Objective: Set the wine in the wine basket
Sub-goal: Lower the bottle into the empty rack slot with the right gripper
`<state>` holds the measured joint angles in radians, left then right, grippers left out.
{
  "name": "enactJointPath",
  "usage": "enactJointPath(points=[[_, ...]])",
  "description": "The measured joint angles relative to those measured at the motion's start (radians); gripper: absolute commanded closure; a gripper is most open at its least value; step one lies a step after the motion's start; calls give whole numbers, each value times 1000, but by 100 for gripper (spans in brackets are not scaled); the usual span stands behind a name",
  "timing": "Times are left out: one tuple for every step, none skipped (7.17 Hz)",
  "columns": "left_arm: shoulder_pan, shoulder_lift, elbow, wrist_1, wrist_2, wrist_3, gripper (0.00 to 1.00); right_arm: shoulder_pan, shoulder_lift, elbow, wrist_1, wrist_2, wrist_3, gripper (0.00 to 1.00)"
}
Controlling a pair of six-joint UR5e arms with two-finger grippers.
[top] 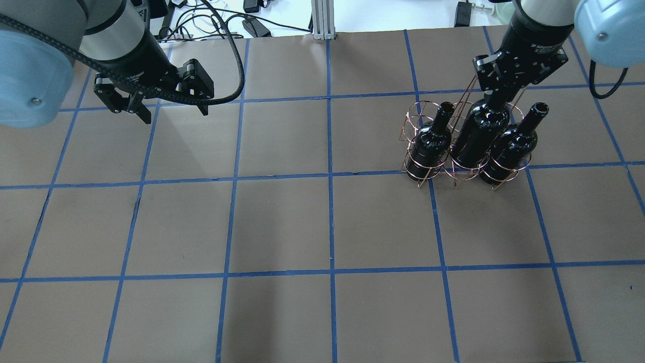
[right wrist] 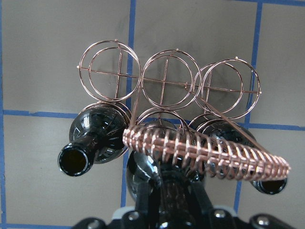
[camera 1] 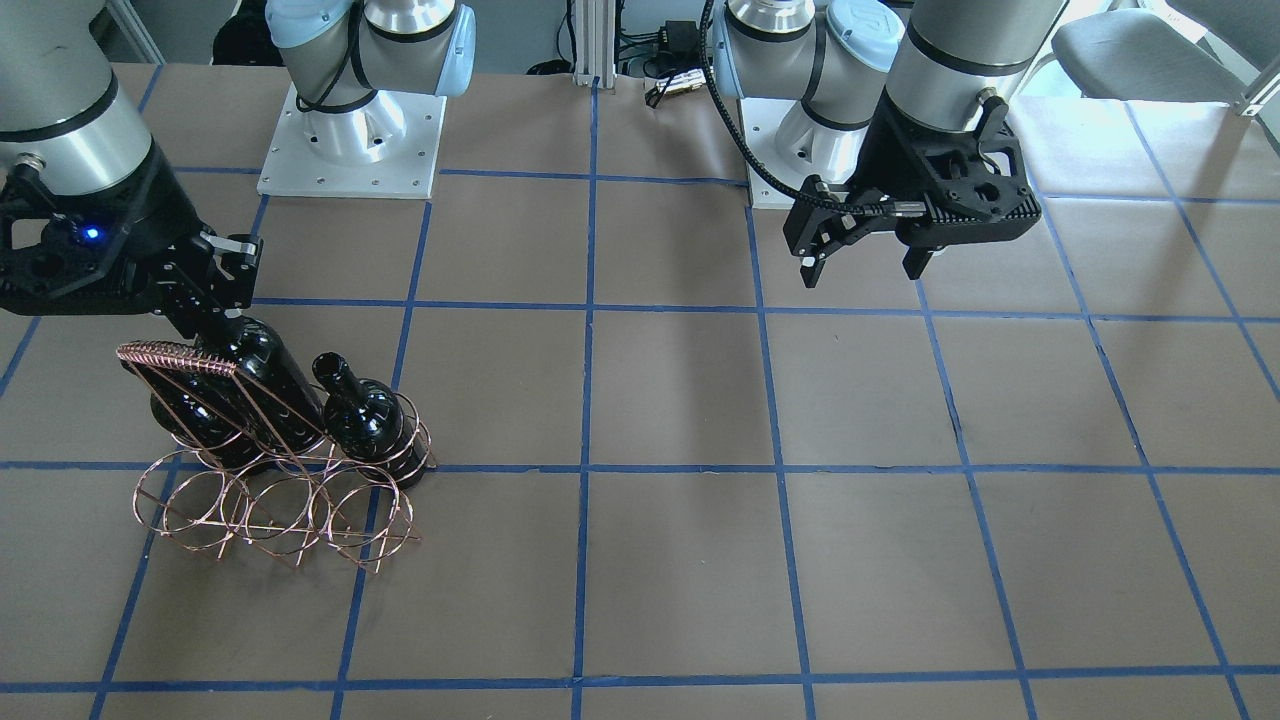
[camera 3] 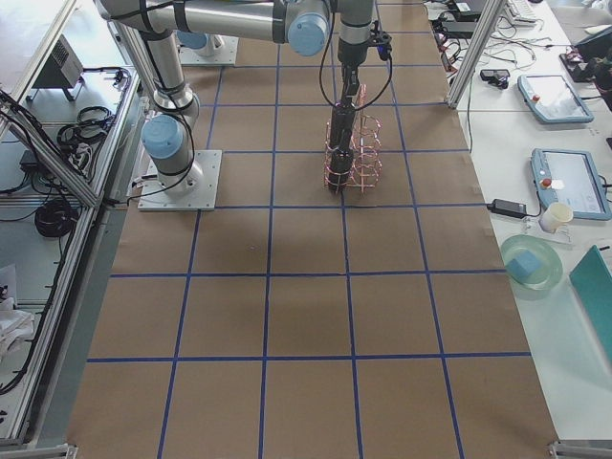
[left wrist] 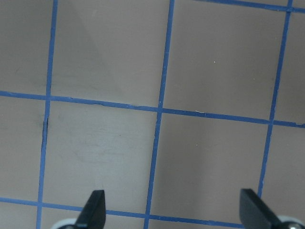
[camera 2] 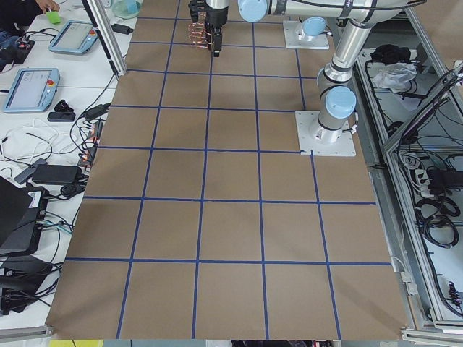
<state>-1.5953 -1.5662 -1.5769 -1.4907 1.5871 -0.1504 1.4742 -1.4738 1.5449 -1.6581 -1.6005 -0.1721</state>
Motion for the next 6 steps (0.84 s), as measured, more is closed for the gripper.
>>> enactJointPath(points=[[0,0,0,0,0,0,0,0,3,15,-14,-1,-11,100],[0,0,0,0,0,1,0,0,6,26,-23,-2,-24,100],[0,0,-1,0,0,1,0,0,13,35,-33,-2,-34,100],[0,0,-1,0,-1,1,0,0,24,43,-46,-1,-39,100],[0,0,-1,1,-1,1,0,0,36,48,-56,0,-42,100],[0,-1,-1,2,-1,1,0,0,44,50,-60,-2,-43,100]])
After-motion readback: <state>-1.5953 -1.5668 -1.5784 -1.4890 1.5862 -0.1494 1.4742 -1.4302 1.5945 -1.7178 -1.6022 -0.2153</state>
